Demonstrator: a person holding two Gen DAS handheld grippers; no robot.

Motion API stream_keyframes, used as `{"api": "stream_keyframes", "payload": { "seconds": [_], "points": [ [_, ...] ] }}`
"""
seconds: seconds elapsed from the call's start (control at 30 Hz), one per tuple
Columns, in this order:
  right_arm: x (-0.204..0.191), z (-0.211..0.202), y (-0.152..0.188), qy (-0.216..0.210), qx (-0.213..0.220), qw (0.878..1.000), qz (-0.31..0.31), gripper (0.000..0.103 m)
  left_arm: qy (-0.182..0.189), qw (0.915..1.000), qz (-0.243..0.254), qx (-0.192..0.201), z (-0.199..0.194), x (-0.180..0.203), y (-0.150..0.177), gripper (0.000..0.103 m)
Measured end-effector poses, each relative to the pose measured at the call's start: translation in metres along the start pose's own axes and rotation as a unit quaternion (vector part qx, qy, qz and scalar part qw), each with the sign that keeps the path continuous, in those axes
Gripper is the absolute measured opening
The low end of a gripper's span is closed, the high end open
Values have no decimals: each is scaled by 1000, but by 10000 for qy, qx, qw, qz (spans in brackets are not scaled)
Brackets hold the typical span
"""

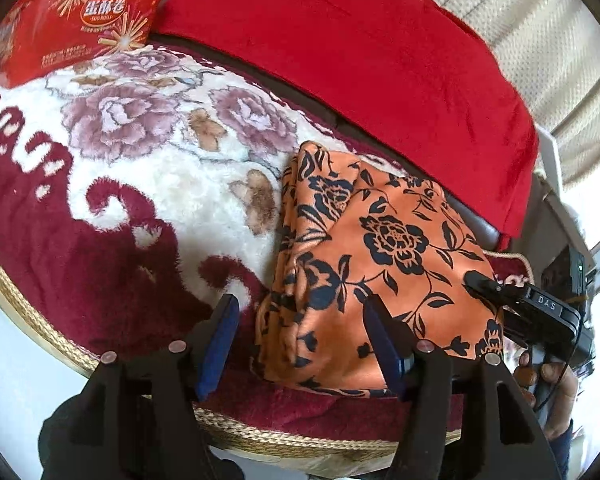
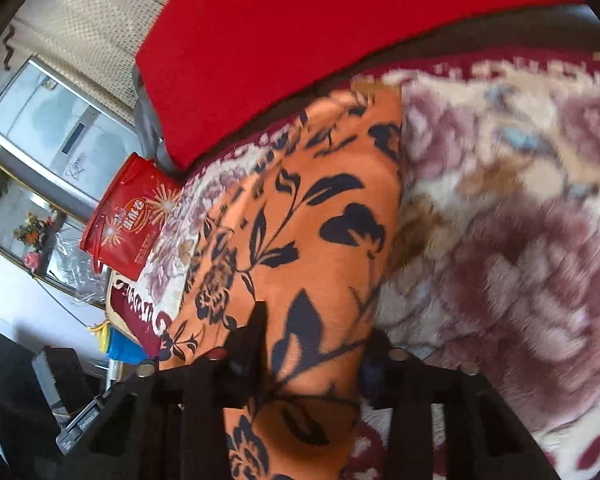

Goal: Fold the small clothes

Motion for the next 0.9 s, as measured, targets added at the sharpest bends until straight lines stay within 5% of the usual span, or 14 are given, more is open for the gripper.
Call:
{"api": "stream_keyframes", "payload": {
  "seconds": [0.13, 0.23, 0.33, 0.53, 0.6, 0.67, 0.7, 0.9],
  "points": [
    [9, -10, 2, -32, 4, 10000, 53, 37, 473, 9987, -149, -65, 6, 2, -12, 72],
    [28, 2, 8, -385, -134, 9980, 475, 60, 674, 9959, -546, -247, 23, -7, -29, 78],
    [31, -3, 9, -688, -22, 9953, 674, 68, 972, 9892, -927, -590, 46, -11, -43, 78],
    [23, 5, 1, -652, -72, 9960, 611, 69, 1162, 9754, -1108, -1512, 95, -2, -29, 78],
    [24, 17, -1, -701, -219, 9950, 682, 69, 1152, 9774, -1020, -1452, 98, 1, -26, 70],
    [23, 31, 3, -760, -481, 9935, 694, 65, 1295, 9740, -990, -1575, 99, 7, -22, 39],
    [18, 35, 3, -724, -509, 9947, 532, 56, 1310, 9749, -931, -1543, 99, 10, -23, 33],
    [-11, 15, -10, -555, -293, 9979, -145, 39, 1587, 9813, -232, -1068, 66, 69, -43, 27]
  ]
}}
Point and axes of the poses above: each gripper's, at about its wrist camera, not at the fingertips, and z roughly the way its jaws point, x to its right, y to its underside, the point moved 7 cm from there along z, roughly the way its jaws point, and after that the axes turned 1 degree about -z, right-handed, at the moved point
